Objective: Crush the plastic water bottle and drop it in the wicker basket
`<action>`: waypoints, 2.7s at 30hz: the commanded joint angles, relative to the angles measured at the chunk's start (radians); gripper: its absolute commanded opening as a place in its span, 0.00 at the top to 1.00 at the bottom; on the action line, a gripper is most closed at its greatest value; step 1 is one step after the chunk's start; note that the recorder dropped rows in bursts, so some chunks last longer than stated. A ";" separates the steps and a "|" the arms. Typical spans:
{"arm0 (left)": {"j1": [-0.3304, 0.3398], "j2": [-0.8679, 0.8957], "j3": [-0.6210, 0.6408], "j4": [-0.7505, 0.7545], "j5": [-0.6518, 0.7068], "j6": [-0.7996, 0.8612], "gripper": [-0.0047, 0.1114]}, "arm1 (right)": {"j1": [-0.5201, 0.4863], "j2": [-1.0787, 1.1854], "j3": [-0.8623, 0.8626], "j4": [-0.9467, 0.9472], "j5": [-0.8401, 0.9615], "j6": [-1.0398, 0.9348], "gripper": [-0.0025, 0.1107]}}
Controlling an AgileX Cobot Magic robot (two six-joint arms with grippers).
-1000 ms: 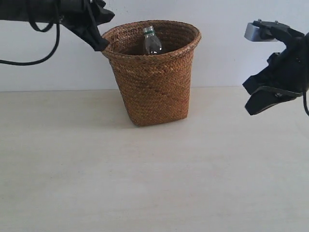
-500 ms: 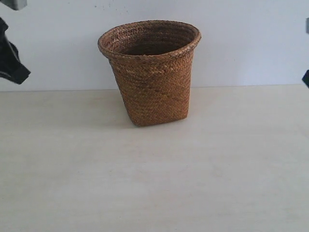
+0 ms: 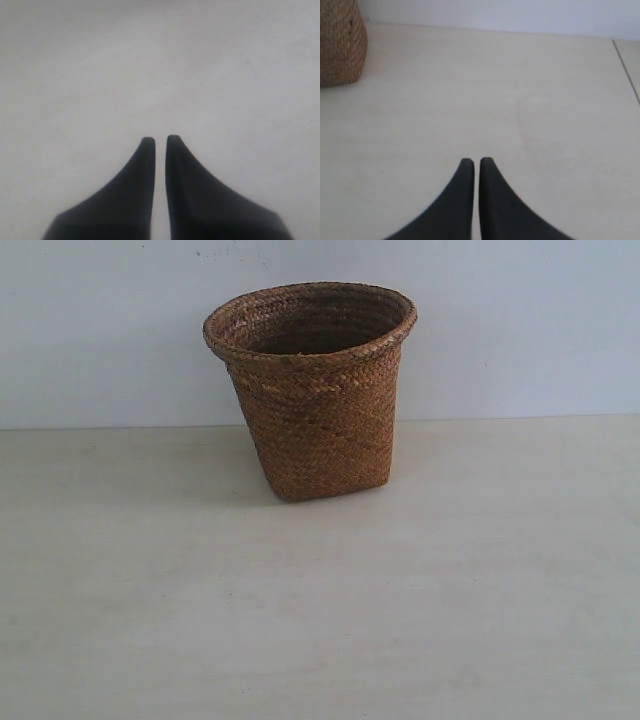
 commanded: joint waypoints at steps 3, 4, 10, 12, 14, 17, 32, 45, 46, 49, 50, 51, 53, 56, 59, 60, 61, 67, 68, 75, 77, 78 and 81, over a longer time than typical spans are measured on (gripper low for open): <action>0.002 -0.287 0.191 -0.002 -0.179 -0.024 0.92 | -0.002 -0.272 0.170 0.007 -0.194 -0.009 0.98; 0.002 -0.332 0.209 -0.010 -0.185 -0.025 0.92 | -0.002 -0.307 0.200 0.007 -0.214 -0.009 0.98; 0.002 -0.575 0.314 -0.075 -0.262 -0.025 0.92 | -0.002 -0.541 0.330 0.007 -0.338 -0.009 0.98; 0.002 -0.642 0.354 -0.094 -0.303 -0.024 0.92 | -0.002 -0.611 0.355 0.034 -0.363 -0.009 0.98; 0.002 -0.706 0.394 -0.096 -0.332 -0.004 0.92 | -0.002 -0.671 0.378 0.043 -0.386 -0.009 0.98; 0.002 -0.849 0.502 -0.117 -0.494 0.029 0.92 | -0.002 -0.779 0.389 0.050 -0.387 0.026 0.98; 0.002 -0.909 0.739 -0.188 -0.885 -0.136 0.92 | -0.002 -0.830 0.499 0.116 -0.420 0.063 0.98; 0.002 -0.909 0.783 -0.191 -0.906 -0.138 0.92 | -0.002 -0.830 0.632 0.125 -0.376 0.058 0.98; 0.002 -0.909 0.783 -0.191 -0.904 -0.138 0.92 | -0.002 -0.830 0.632 0.125 -0.376 0.058 0.98; 0.002 -0.909 0.783 -0.191 -0.905 -0.138 0.92 | -0.002 -0.830 0.632 0.125 -0.376 0.058 0.98; 0.002 -0.909 0.783 -0.191 -0.905 -0.138 0.92 | -0.002 -0.830 0.632 0.125 -0.376 0.058 0.98; 0.002 -0.909 0.783 -0.191 -0.905 -0.138 0.92 | -0.002 -0.830 0.632 0.125 -0.376 0.058 0.98; 0.002 -0.909 0.783 -0.191 -0.905 -0.138 0.92 | -0.002 -0.830 0.632 0.125 -0.376 0.058 0.98; 0.002 -0.909 0.784 -0.181 -0.902 -0.090 0.92 | -0.002 -0.830 0.632 0.125 -0.376 0.058 0.98; 0.002 -0.916 0.786 -0.144 -0.817 -0.090 0.92 | -0.002 -0.830 0.632 0.125 -0.376 0.058 0.98; 0.002 -0.928 0.786 -0.111 -0.779 -0.092 0.92 | -0.002 -0.830 0.632 0.125 -0.376 0.058 0.98; 0.002 -0.958 0.786 -0.095 -0.721 -0.092 0.92 | -0.002 -0.830 0.632 0.125 -0.376 0.058 0.98; 0.075 -0.991 0.786 -0.095 -0.588 -0.109 0.92 | -0.002 -0.830 0.632 0.125 -0.376 0.058 0.98; 0.087 -0.991 0.788 -0.093 -0.586 -0.111 0.92 | -0.002 -0.830 0.632 0.125 -0.376 0.058 0.98; 0.151 -0.991 0.838 -0.101 -0.637 -0.115 0.92 | -0.002 -0.830 0.632 0.125 -0.376 0.058 0.98; 0.160 -0.991 0.838 -0.104 -0.597 -0.134 0.92 | -0.002 -0.830 0.632 0.125 -0.376 0.058 0.98; 0.164 -0.991 0.838 -0.104 -0.592 -0.152 0.92 | -0.002 -0.830 0.632 0.125 -0.376 0.058 0.98; 0.173 -0.991 0.838 -0.104 -0.552 -0.152 0.92 | -0.002 -0.830 0.632 0.125 -0.376 0.058 0.98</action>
